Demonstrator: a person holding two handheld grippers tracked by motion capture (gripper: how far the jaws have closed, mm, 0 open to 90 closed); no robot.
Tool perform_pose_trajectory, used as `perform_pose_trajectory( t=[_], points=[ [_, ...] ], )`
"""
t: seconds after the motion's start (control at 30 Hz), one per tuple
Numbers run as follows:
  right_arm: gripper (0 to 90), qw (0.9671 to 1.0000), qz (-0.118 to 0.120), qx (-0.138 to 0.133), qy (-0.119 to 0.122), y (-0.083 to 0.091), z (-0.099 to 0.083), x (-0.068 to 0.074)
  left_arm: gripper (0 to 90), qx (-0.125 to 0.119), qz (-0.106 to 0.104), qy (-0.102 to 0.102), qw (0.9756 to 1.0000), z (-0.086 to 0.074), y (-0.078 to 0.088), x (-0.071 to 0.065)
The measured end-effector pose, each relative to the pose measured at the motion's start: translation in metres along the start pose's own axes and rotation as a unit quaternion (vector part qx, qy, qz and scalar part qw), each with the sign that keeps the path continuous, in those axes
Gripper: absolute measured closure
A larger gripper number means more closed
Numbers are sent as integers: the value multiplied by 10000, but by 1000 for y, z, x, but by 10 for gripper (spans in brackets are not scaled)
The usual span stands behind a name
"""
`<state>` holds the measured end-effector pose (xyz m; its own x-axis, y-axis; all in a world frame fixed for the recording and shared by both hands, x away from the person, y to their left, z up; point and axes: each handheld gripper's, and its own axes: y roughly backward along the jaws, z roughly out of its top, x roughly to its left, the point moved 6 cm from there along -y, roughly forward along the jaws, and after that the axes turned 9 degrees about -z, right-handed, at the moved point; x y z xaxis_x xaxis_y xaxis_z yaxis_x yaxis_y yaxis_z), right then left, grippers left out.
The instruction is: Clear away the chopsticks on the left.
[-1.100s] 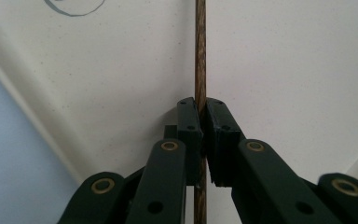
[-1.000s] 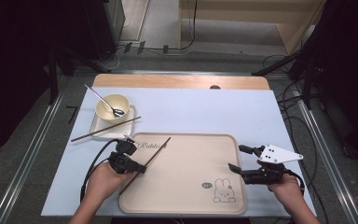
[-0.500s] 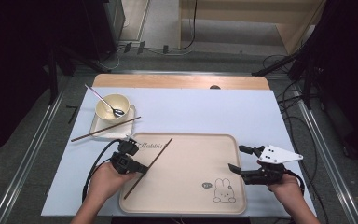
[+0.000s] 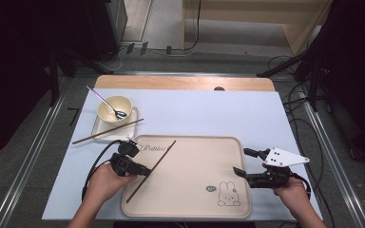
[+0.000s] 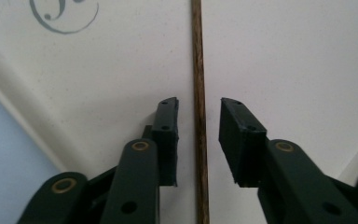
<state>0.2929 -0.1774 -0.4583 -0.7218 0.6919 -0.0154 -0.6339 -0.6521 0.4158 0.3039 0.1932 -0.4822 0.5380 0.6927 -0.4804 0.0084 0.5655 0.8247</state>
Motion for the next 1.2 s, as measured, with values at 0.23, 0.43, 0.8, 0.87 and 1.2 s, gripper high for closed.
perform_pose_trajectory(
  t=[0.23,0.43,0.8,0.87,1.2],
  points=[
    [249,10000,-10,18,-25,1,-1,0,539,-80,-98,-245,9996,2,7,0],
    [250,10000,-43,28,-43,4,-3,-1,462,-208,-94,-452,9987,1,19,5],
    [248,9999,-100,54,-106,8,-6,-2,410,-340,-112,-598,9976,-2,37,17],
    [248,9999,-110,50,-100,9,-6,-2,406,-367,-97,-596,9975,-2,41,19],
    [248,9998,-155,63,-131,12,-8,-3,377,-581,-9,-696,9959,-4,63,35]
  ],
)
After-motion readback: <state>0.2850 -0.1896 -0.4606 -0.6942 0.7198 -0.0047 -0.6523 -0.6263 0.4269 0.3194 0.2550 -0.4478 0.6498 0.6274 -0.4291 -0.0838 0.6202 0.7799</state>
